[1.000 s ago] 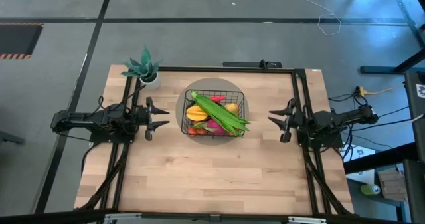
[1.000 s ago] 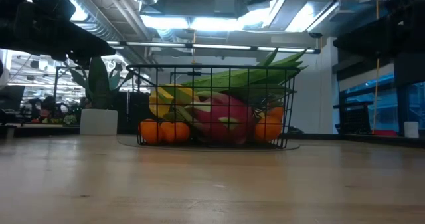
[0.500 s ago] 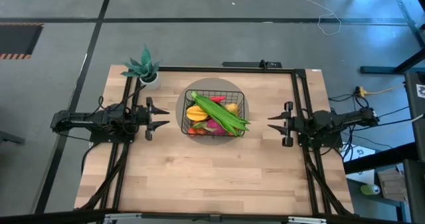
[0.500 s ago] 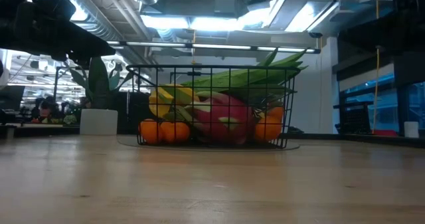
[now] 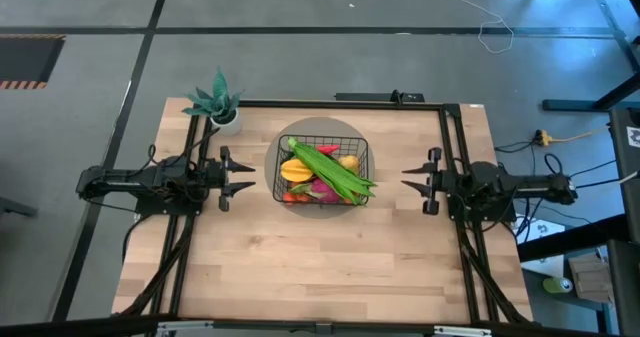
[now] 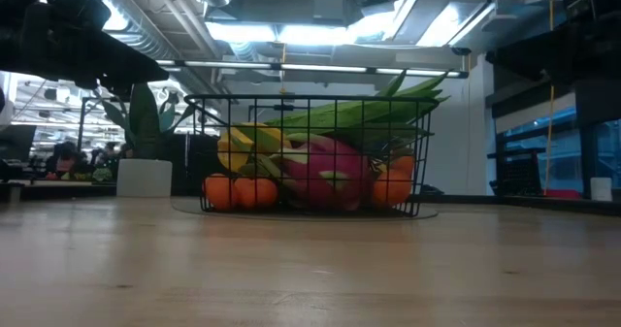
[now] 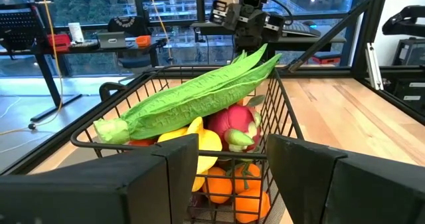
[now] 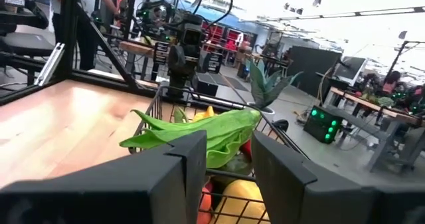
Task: Build produce basket
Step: Return to Home Position
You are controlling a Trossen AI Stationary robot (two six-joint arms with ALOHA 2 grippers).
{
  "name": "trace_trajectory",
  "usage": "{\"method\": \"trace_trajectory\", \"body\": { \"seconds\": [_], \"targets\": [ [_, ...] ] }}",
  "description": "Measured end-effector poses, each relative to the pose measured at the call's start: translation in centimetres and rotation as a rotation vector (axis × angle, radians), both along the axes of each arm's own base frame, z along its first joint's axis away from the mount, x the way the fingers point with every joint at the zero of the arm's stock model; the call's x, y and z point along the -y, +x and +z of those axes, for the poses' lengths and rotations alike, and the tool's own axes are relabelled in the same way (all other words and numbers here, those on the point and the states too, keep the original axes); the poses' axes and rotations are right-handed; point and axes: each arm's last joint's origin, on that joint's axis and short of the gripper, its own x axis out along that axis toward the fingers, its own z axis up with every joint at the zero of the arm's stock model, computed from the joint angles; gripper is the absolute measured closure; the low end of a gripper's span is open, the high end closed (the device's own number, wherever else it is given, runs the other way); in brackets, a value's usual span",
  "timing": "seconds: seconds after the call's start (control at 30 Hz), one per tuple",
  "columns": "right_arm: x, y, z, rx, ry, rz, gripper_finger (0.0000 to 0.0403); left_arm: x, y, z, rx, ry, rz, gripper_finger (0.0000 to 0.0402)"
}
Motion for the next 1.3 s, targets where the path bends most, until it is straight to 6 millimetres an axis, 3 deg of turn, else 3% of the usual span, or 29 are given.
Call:
{"method": "trace_trajectory", "body": {
  "seconds": [0.73,1.3],
  "targets": [
    [0.3,0.6,-1.3,-0.149,0.001,0.084,0.0277,0.0,0.0,0.0,0.0,0.0,0.0,0.0233],
    [0.3,0.1,-0.5,-0.056,-0.005,0.081,0.0277,0.0,0.0,0.0,0.001,0.0,0.0,0.0233]
  ]
}}
